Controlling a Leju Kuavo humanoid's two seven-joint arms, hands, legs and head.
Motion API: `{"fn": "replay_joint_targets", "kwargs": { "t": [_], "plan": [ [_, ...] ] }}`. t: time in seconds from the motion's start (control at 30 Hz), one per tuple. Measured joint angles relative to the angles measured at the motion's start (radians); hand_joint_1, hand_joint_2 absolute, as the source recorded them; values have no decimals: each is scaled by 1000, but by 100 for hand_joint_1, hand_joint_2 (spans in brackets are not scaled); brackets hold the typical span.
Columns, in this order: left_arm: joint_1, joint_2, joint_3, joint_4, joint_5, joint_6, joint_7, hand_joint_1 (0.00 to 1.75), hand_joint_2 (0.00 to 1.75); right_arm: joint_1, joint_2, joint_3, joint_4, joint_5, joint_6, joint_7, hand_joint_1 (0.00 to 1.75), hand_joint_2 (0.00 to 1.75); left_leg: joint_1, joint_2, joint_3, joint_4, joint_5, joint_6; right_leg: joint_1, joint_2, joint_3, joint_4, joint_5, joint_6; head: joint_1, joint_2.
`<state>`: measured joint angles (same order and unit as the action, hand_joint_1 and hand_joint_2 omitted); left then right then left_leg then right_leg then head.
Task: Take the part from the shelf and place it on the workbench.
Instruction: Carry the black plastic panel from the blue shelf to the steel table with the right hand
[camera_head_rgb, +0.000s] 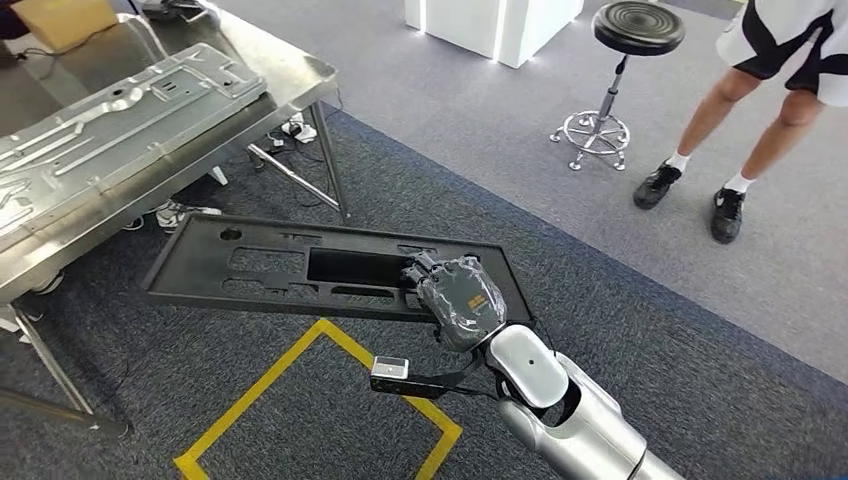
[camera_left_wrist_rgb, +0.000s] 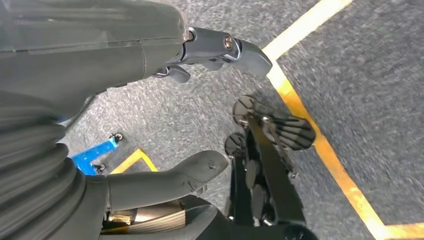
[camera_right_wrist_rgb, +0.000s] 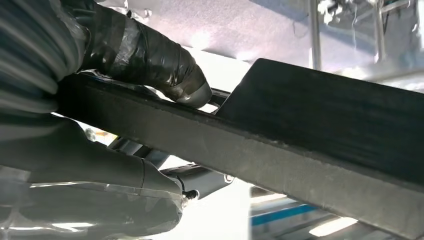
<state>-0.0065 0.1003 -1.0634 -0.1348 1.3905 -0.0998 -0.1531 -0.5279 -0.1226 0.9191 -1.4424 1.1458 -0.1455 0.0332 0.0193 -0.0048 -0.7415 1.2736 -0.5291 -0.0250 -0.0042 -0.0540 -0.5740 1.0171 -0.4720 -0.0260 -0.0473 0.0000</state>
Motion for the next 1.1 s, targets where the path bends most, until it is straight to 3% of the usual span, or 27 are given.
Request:
{"fn": "replay_joint_targets", "kwargs": {
  "t": [0.07,0.13,0.17,0.23,0.27,0.33,0.4,0.47,0.5,0.53,0.57,0.63,0.7,0.77,0.83,0.9,0.97,1.0,1.03,1.1],
  "plan": [
    [1,0,0,1,1,2,-2,0,175,-26,-1,13,0,1,33,4,175,175,-1,30,64,-123,60,2,1,-24,2,5,-7,5,0,0],
    [0,1,0,1,2,-2,-2,0,175,-60,-1,24,0,0,58,6,175,175,-10,64,116,-225,91,14,6,-43,4,10,-14,13,0,0],
    [-1,2,0,1,2,-4,-2,0,175,-75,-1,29,0,0,66,6,175,175,-15,69,123,-242,91,20,8,-53,6,11,-16,17,0,0],
    [1,2,-1,3,2,-7,-2,0,175,-100,-1,37,0,0,74,6,175,175,-17,47,123,-246,93,32,10,-71,11,8,-19,25,0,0],
    [3,2,-1,3,1,-7,-2,0,175,-110,-1,41,0,-1,75,5,175,175,-15,35,126,-250,95,37,8,-64,13,12,-25,30,0,0],
    [2,2,-1,4,1,-7,-2,0,175,-128,-2,47,1,-2,75,2,175,175,-9,13,133,-260,100,49,2,-12,-7,65,-59,39,1,0],
    [-1,2,-1,4,1,-8,-3,0,175,-136,-5,52,4,-3,75,-1,175,175,-8,-8,134,-261,101,56,-2,40,-71,191,-117,43,1,0],
    [-2,2,-1,4,1,-16,-18,0,175,-141,-8,59,6,3,85,5,175,175,-9,-36,134,-258,100,57,-2,50,-127,287,-139,45,2,0],
    [-3,1,-1,4,1,-24,-33,0,175,-149,-9,65,4,8,101,12,175,175,-9,-51,134,-256,100,57,-3,52,-133,287,-122,45,2,0],
    [-5,0,-1,4,1,-31,-49,0,175,-164,-10,71,-2,13,123,21,175,175,-9,-66,134,-253,99,56,-4,56,-120,249,-88,44,2,0],
    [-8,-2,-2,4,1,-34,-62,0,175,-184,-10,78,-12,16,149,30,175,175,-8,-81,133,-249,97,55,-6,71,-95,185,-46,42,2,0],
    [-17,-6,-2,4,1,-27,-77,0,175,-225,-9,87,-35,15,189,42,175,175,-9,-107,127,-241,95,47,-12,120,-45,67,2,37,1,0],
    [-23,-7,-2,4,2,-17,-81,0,175,-252,-8,91,-51,13,205,45,175,175,-6,-133,119,-240,96,34,-11,139,-28,28,2,34,1,0],
    [-21,-8,-2,4,2,-18,-84,0,175,-268,-5,98,-57,13,211,46,175,175,0,-149,112,-241,98,21,-9,113,-22,18,5,26,1,0],
    [-20,-8,-4,4,1,-26,-85,0,175,-280,2,106,-61,14,213,46,175,175,-3,-102,92,-199,72,11,-11,85,-12,4,9,14,0,0],
    [-24,-8,-8,4,-3,-35,-79,0,175,-291,6,111,-65,10,212,44,175,175,-5,-31,37,-84,15,4,-9,55,-5,-2,8,6,0,0],
    [-25,-8,-13,4,-7,-37,-73,0,175,-295,5,114,-65,5,209,37,175,175,-3,-6,-21,25,-21,-2,-7,23,-2,0,3,4,0,0],
    [-24,-9,-15,4,-8,-37,-72,0,175,-295,4,115,-64,3,207,34,175,175,-1,-2,-28,36,-14,-3,-7,8,-1,1,-1,5,0,0],
    [-23,-9,-18,4,-9,-37,-71,0,175,-295,4,117,-64,1,206,31,175,175,0,3,-13,5,12,-4,-7,-7,1,2,-4,7,0,0],
    [-21,-9,-21,4,-9,-37,-71,0,175,-298,3,118,-63,-1,205,29,175,175,-1,34,57,-132,77,-3,-6,-32,8,6,-14,13,0,0]
  ]
}}
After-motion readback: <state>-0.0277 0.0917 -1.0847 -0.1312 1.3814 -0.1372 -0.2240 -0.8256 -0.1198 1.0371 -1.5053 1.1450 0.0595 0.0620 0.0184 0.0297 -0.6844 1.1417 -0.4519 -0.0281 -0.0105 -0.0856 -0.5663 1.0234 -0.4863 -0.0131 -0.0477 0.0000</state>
